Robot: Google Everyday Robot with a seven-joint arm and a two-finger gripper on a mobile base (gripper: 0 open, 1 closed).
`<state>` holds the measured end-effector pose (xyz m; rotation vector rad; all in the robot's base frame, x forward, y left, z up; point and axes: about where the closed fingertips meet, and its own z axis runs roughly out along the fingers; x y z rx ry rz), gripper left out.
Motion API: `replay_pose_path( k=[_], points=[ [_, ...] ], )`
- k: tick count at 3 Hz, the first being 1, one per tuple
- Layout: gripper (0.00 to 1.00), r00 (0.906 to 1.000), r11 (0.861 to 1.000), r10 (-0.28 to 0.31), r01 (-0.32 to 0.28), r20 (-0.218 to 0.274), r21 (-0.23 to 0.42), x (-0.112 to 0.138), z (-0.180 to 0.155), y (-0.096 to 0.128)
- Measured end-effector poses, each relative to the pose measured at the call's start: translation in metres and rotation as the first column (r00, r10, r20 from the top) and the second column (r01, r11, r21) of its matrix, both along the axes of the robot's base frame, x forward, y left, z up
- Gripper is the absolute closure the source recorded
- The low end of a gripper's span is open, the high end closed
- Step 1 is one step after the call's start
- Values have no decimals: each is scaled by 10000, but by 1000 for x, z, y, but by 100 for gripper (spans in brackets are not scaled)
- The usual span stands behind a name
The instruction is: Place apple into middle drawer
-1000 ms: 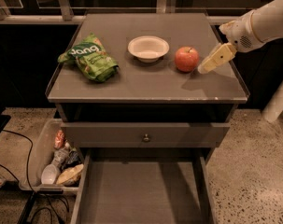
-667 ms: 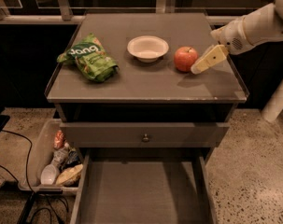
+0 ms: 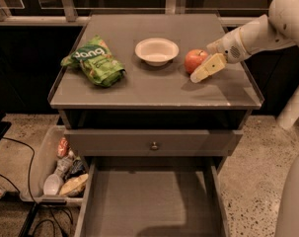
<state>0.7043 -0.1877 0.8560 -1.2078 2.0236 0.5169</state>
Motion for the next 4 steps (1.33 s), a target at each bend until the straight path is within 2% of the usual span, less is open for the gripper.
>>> replay_pose_path(
  k=[1,2,4],
  points=[
    [0,10000,10000,4,-4,-4,2,0,0,0],
    [18,10000,10000,5,-5,-5,2,0,0,0],
    [64,10000,10000,6,-6,-6,2,0,0,0]
  ],
)
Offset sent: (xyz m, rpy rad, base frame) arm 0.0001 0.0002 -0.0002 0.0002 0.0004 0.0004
